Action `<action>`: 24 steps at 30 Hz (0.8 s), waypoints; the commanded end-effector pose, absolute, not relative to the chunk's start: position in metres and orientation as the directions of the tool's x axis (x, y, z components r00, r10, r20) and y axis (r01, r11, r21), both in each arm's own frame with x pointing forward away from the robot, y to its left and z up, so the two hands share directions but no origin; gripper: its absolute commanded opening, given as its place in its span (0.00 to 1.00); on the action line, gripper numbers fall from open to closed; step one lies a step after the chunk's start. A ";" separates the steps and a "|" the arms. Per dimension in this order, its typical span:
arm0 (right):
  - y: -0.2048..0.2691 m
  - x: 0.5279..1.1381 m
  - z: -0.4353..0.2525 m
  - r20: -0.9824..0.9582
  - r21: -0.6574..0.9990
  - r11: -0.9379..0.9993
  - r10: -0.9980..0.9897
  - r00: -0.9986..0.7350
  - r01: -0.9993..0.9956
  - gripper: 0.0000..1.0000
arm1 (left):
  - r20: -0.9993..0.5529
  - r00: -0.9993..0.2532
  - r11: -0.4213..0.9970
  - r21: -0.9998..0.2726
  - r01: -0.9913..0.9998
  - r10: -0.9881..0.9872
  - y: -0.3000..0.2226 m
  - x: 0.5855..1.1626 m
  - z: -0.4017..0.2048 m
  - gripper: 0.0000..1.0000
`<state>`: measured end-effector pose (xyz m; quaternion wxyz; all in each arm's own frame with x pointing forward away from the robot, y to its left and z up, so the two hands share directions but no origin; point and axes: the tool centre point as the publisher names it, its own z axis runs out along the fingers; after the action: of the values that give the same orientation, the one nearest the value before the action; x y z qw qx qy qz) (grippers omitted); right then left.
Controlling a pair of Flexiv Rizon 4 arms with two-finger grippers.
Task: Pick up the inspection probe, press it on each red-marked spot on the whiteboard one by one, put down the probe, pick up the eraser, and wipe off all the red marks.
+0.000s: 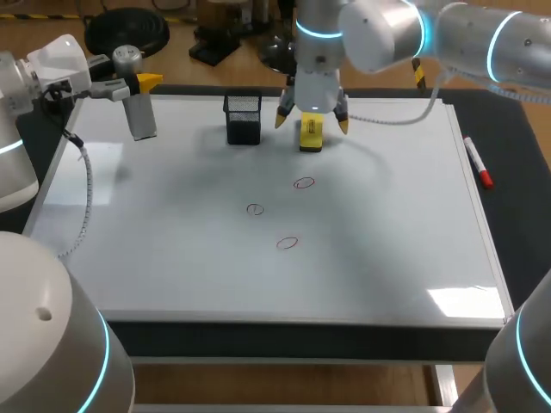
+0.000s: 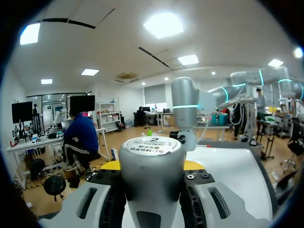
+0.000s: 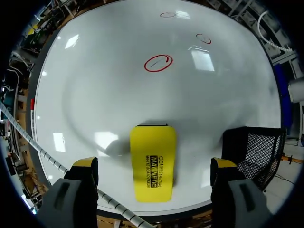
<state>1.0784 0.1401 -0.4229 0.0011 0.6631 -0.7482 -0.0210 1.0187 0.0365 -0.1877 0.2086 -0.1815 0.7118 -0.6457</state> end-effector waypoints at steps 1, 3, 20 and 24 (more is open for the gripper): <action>0.142 1.083 -0.422 -0.015 0.038 0.123 -0.992 -0.123 -0.992 1.00 | -0.064 -0.847 0.100 -0.995 0.013 -0.528 0.036 1.019 -0.187 0.00; 0.141 1.083 -0.423 -0.014 0.039 0.125 -0.992 -0.125 -0.991 1.00 | -0.064 -0.847 0.100 -0.995 0.013 -0.528 0.036 1.019 -0.187 0.00; 0.113 1.080 -0.403 -0.007 0.037 0.258 -0.966 -0.259 -0.965 0.00 | -0.064 -0.847 0.100 -0.995 0.013 -0.528 0.036 1.019 -0.187 0.00; 0.089 1.077 -0.391 -0.008 0.021 0.339 -0.941 -0.339 -0.941 0.00 | -0.064 -0.847 0.100 -0.995 0.013 -0.528 0.036 1.019 -0.187 0.00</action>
<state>1.0884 0.1056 -0.4084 0.0139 0.5786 -0.8154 -0.0125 1.0187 0.0365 -0.1878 0.2085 -0.1816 0.7118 -0.6457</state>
